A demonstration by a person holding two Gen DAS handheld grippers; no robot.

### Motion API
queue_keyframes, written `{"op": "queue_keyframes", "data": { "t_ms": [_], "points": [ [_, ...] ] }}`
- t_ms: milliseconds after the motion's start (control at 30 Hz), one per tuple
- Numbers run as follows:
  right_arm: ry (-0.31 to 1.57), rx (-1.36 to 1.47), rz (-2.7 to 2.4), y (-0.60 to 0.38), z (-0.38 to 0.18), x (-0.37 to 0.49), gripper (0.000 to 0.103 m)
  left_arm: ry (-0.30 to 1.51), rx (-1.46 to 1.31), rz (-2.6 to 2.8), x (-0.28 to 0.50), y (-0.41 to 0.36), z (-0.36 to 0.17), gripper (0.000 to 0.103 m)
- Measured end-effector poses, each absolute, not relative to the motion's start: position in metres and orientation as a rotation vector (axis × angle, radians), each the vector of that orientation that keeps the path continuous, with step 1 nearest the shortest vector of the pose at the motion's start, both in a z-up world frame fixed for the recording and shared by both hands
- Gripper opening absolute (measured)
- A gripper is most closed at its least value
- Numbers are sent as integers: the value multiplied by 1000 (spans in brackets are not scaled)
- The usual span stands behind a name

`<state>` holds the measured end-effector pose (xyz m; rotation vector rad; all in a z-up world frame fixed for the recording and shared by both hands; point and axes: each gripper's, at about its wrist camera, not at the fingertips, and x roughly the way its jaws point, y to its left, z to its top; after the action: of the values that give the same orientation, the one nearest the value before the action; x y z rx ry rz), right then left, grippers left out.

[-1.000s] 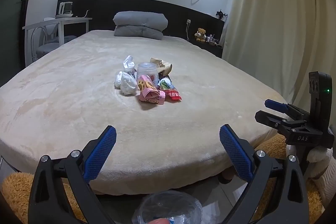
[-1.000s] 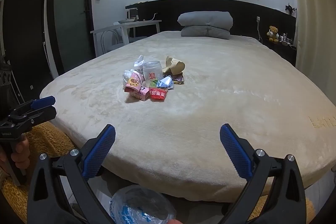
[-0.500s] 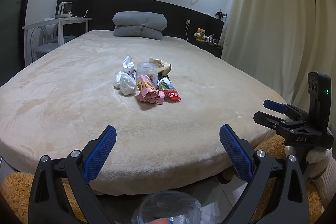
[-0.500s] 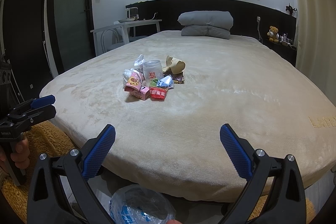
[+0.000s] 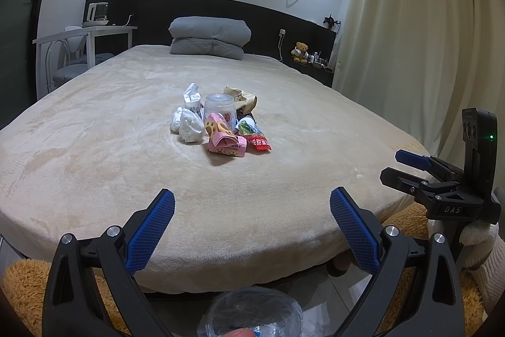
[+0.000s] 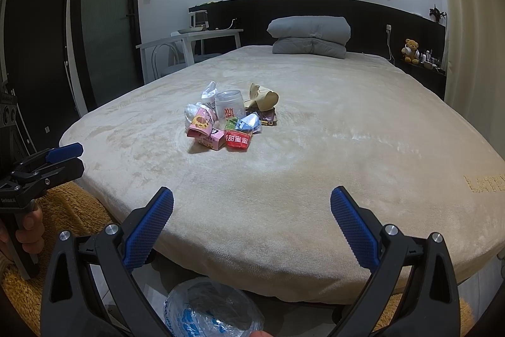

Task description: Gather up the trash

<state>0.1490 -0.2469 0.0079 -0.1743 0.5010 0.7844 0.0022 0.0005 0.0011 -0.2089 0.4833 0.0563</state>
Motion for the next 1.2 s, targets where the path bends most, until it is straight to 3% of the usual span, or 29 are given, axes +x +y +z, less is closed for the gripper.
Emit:
{"op": "queue_keyframes", "data": {
  "t_ms": [1200],
  "points": [
    [503,-178,785,-247,6,149,99,490,-225,52,4,-1,0,97]
  ]
}}
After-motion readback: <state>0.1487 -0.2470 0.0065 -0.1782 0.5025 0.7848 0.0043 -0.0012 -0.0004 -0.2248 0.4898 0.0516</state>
